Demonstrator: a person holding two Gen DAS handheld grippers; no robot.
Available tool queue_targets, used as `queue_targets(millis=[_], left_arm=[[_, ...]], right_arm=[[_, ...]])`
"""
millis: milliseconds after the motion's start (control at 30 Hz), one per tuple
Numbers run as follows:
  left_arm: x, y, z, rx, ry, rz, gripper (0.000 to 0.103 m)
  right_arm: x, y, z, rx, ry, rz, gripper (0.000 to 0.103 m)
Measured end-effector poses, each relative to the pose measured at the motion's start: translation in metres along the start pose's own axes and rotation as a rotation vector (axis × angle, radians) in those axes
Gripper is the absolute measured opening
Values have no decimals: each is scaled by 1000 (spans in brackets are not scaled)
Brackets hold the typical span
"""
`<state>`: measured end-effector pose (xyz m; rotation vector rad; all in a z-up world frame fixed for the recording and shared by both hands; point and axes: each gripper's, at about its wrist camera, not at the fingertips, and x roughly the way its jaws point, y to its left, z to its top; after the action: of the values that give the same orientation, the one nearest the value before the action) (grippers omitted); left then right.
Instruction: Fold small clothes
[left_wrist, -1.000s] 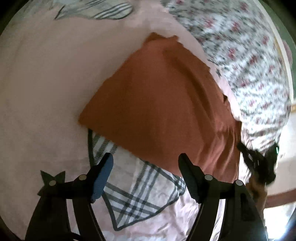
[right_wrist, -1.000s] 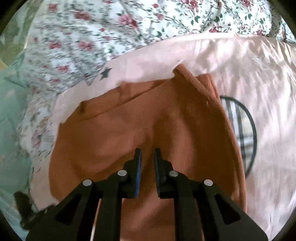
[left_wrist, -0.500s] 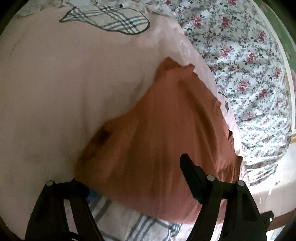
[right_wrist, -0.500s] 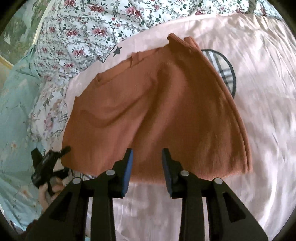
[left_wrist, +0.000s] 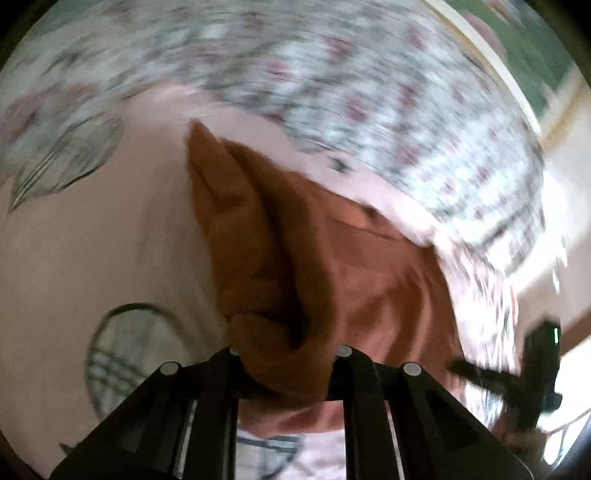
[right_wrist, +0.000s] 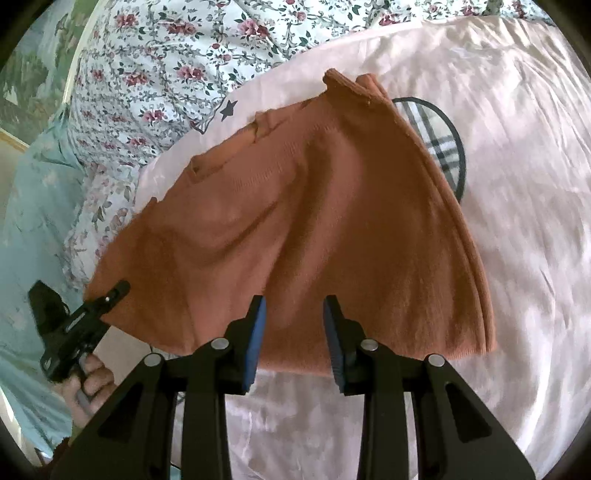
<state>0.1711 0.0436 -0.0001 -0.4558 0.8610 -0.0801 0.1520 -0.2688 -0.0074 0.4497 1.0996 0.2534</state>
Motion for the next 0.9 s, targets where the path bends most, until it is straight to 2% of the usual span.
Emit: queue_targets(millis=[100,200,433,567,600,633,733,800,900], left_arm=[[26,-45,-10,131,59,-26,12],[47,-64,-24,197,113,-28,12],[62,-71,-35,272,148,-22,12],[65,-75,-38,302,153,-11,12],[64,-76,-37,306,154,-8,12],[63,-78,-37,310,154,-4,12],[52,-88,-29,316,140,-23,12],[43,-102,-23,322,125,-75,13],[43,-132,-21,330,131,-166,13]], right_arm=[[9,4,16,-12,21,30,35],[24,14,36,-28,57,71,53],[79,56,76,-65,159,200,69],[121,78,101,-63,196,246,69],[127,83,105,-83,192,239,52],[133,90,110,-111,200,210,20],[118,95,118,-141,169,239,17],[88,92,123,-183,105,254,17],[48,66,133,-172,34,265,17]])
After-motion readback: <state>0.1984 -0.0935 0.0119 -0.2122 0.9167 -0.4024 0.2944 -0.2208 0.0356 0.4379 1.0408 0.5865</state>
